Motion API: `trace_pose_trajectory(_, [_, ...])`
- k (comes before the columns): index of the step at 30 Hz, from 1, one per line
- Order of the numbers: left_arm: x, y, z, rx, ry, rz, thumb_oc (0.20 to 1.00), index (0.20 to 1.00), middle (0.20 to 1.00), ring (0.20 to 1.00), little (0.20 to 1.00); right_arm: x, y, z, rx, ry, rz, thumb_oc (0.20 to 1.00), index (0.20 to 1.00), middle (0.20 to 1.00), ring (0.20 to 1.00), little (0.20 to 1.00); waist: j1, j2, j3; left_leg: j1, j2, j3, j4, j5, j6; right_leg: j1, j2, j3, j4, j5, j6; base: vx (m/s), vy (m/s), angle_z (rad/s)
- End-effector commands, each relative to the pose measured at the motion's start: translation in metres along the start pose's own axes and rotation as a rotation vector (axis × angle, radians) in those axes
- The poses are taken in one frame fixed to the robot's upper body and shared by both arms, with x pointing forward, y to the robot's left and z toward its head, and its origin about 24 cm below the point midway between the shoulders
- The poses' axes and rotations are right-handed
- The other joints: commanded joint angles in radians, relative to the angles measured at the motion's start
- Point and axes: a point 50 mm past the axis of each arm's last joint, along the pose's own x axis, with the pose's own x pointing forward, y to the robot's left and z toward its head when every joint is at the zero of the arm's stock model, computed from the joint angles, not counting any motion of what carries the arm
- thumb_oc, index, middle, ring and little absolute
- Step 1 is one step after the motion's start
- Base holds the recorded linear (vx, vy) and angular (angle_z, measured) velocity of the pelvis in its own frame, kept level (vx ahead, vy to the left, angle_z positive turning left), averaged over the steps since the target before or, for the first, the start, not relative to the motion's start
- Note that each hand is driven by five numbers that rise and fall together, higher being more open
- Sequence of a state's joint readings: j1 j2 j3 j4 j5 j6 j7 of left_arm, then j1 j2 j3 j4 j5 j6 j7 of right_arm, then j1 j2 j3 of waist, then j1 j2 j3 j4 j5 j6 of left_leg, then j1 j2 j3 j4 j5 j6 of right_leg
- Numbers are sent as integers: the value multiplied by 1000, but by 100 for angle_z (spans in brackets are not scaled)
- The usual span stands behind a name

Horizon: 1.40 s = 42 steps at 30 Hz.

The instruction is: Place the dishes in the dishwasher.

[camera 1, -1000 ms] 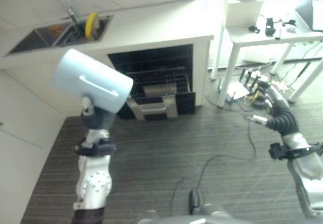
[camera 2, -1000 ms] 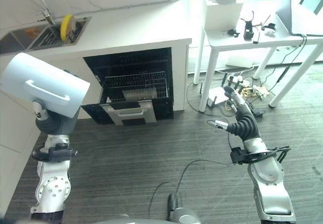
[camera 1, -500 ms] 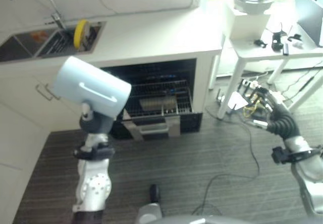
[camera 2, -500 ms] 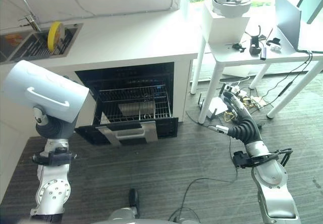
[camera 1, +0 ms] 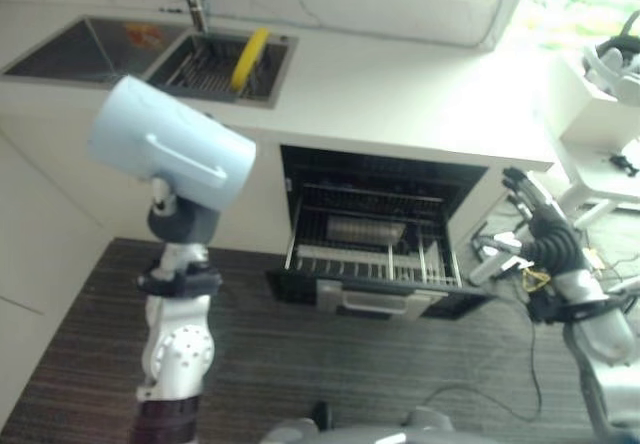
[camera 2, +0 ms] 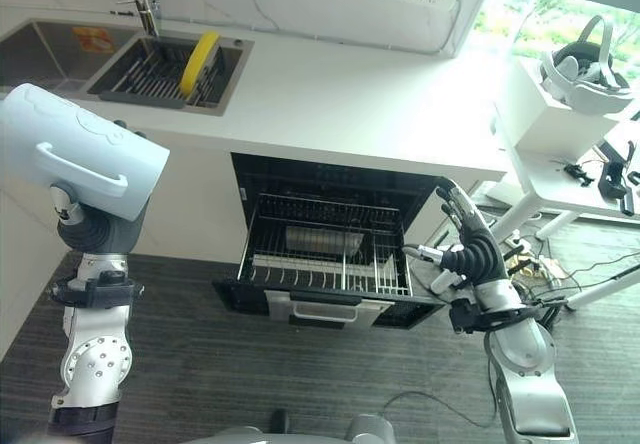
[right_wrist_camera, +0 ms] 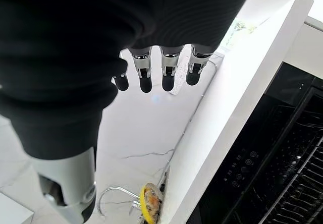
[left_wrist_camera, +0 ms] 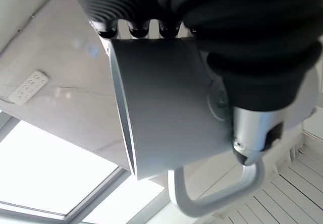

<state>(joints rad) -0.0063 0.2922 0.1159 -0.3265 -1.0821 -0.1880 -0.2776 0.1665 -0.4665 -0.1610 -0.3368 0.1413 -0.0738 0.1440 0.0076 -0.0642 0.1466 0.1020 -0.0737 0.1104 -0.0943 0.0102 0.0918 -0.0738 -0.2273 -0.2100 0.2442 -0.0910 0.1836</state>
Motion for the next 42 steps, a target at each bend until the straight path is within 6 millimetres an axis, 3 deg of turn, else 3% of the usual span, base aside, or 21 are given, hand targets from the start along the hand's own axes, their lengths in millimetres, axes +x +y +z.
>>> trace_pose_trajectory(1, [12, -16, 12, 116, -52, -103, 200, 200, 200, 200, 200, 10, -10, 15, 40, -102, -37, 1000, 1000, 1000, 1000, 1000, -35, -2, -20, -23, 82, 4, 7, -59, -100, 74, 33, 25, -170, 147, -6, 144, -113, 27])
trace_pose_trajectory(3, [11, -18, 9, 144, -45, -103, 200, 200, 200, 200, 200, 11, -9, 15, 34, -97, -48, 1000, 1000, 1000, 1000, 1000, -48, -4, -16, -8, 78, -5, 7, -80, -97, 55, 19, 42, -209, 187, 5, 145, -127, 54])
trace_pose_trajectory(6, [8, -17, 10, 204, -36, -89, 200, 200, 200, 200, 200, 13, -3, 16, 29, -90, -28, 1000, 1000, 1000, 1000, 1000, -53, -4, -20, 20, 82, 16, 7, -107, -98, 45, -6, 8, -265, 243, 22, 112, -179, 33])
trace_pose_trajectory(8, [9, -16, 11, 221, -32, -79, 200, 200, 200, 200, 200, 15, -1, 15, 31, -85, -23, 1000, 1000, 1000, 1000, 1000, -56, -3, -23, 31, 90, 40, 7, -114, -100, 49, -12, -7, -277, 248, 29, 95, -250, -5])
trace_pose_trajectory(10, [10, -12, 10, 231, -42, -18, 200, 200, 200, 200, 200, 21, 3, 14, 66, -71, -14, 1000, 1000, 1000, 1000, 1000, -61, 3, -36, 54, 115, 77, 7, -121, -105, 73, -1, -36, -297, 231, 27, 138, -440, -1])
trace_pose_trajectory(21, [1, -4, -8, 258, 2, 112, 200, 200, 200, 200, 200, 27, 15, 22, 146, -102, 107, 1000, 1000, 1000, 1000, 1000, -88, 30, -59, 89, 162, 134, 7, -88, -142, 148, 105, 5, -331, 139, -40, 65, -241, -3])
trace_pose_trajectory(24, [0, -5, -13, 313, 10, 110, 200, 200, 200, 200, 200, 33, 10, 28, 106, -131, 137, 1000, 1000, 1000, 1000, 1000, -61, 13, -30, -18, 159, 64, 249, -71, -178, 159, 110, 25, -331, 138, -71, -1, -99, -2])
trace_pose_trajectory(25, [-1, -5, -15, 369, 11, 107, 200, 200, 200, 200, 200, 36, 9, 32, 94, -145, 144, 1000, 1000, 1000, 1000, 1000, -51, 16, -21, -43, 165, 44, 225, -66, -184, 163, 113, 30, -331, 133, -71, 43, 135, -21])
trace_pose_trajectory(26, [-1, -5, -17, 413, 16, 104, 200, 200, 200, 200, 200, 39, 10, 34, 98, -158, 148, 1000, 1000, 1000, 1000, 1000, -46, 24, -16, -36, 179, 55, 125, -44, -189, 171, 113, 32, -331, 124, -62, 58, 201, -25])
trace_pose_trajectory(28, [0, -3, -19, 474, 29, 103, 200, 200, 200, 200, 200, 40, 12, 36, 115, -173, 146, 1000, 1000, 1000, 1000, 1000, -43, 33, -10, -33, 205, 77, 47, 3, -204, 187, 107, 23, -331, 112, -53, 55, 184, 1])
trace_pose_trajectory(33, [13, 2, -25, 568, 7, 133, 200, 200, 200, 200, 200, 37, 13, 38, 163, -196, 142, 1000, 1000, 1000, 1000, 1000, -66, 33, -47, 0, 194, 73, 7, -28, -195, 192, 64, -39, -331, 123, -20, 30, 232, -4])
trace_pose_trajectory(38, [20, -3, -30, 710, 0, 85, 200, 200, 200, 200, 200, 37, 20, 34, 198, -188, 125, 1000, 1000, 1000, 1000, 1000, -70, 16, -48, 19, 157, 62, 7, -62, -159, 164, 15, -37, -287, 141, 17, 70, 237, 12])
trace_pose_trajectory(41, [25, -8, -29, 822, -17, 27, 200, 200, 200, 200, 200, 37, 25, 32, 227, -185, 143, 1000, 1000, 1000, 1000, 1000, -65, 17, -45, 12, 143, 55, 7, -67, -130, 144, 20, -15, -200, 103, 13, 28, 187, 4])
trace_pose_trajectory(42, [26, -10, -29, 891, -25, -10, 200, 200, 200, 200, 200, 36, 28, 31, 236, -190, 157, 1000, 1000, 1000, 1000, 1000, -66, 18, -37, 5, 135, 43, 7, -62, -112, 103, 38, 22, -91, 112, 11, 18, 103, -1])
